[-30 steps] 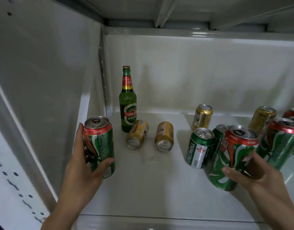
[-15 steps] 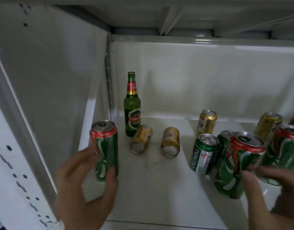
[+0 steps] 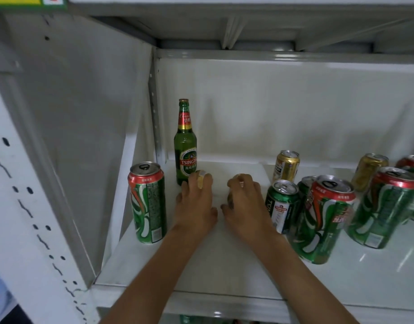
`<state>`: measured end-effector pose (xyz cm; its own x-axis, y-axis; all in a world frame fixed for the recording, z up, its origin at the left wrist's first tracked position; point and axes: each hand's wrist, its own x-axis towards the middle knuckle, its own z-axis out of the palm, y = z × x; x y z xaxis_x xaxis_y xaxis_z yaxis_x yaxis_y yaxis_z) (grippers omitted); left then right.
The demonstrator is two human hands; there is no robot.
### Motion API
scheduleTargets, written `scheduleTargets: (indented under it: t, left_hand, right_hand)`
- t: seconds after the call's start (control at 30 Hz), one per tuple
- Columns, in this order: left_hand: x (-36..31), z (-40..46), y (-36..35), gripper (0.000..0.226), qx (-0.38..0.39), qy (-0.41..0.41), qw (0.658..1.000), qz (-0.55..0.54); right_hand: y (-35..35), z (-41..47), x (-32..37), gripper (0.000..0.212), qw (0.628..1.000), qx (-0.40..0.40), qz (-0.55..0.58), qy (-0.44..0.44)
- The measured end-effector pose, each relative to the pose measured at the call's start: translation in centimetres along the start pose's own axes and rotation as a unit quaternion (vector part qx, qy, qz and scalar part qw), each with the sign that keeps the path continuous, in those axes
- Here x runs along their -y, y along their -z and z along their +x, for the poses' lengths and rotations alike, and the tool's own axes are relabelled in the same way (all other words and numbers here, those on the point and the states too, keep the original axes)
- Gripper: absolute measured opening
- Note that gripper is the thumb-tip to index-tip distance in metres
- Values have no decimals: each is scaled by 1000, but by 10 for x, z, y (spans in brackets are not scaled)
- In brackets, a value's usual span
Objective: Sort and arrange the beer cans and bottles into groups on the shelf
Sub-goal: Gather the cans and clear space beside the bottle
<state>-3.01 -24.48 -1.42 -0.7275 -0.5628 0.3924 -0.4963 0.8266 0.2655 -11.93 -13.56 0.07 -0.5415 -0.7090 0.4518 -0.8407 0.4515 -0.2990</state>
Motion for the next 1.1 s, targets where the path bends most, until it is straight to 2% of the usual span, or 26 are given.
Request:
scheduleTargets:
  t: [0.13, 0.23, 0.3, 0.4, 0.57, 0.73, 0.87, 0.97, 1.1]
  left_hand:
    - [5, 6, -6, 91, 13, 73, 997, -27]
    - [7, 6, -9, 83, 7, 95, 994, -49]
    - [11, 6, -11, 74, -10, 94, 994, -52]
    - [16, 6, -13, 74, -28, 83, 994, -71]
    - [18, 5, -17, 71, -76, 92, 980, -157]
    - [11, 2, -9, 69, -144, 68, 959, -234]
    - [10, 1, -6, 61, -210, 46, 931, -295]
    - [11, -2, -3, 64, -218, 41, 914, -340]
    - [13, -6, 0, 66, -224, 51, 896, -380]
  right_hand:
    - [-13, 0, -5, 69, 999, 0, -35, -36]
    - [-21, -3, -6, 67, 999, -3, -34, -38]
    - [-27, -3, -10, 63, 999, -19, -29, -36]
    - [-33, -3, -15, 55, 998, -54, -7, -27]
    - [-28, -6, -12, 63, 995, -91, 36, -14]
    - [-15, -6, -4, 61, 986, -117, 120, -18]
    - [-12, -10, -1, 57, 962, -192, 194, -6]
    - [-11, -11, -1, 51, 951, -233, 202, 12]
    - [-11, -14, -4, 46, 951, -219, 215, 19]
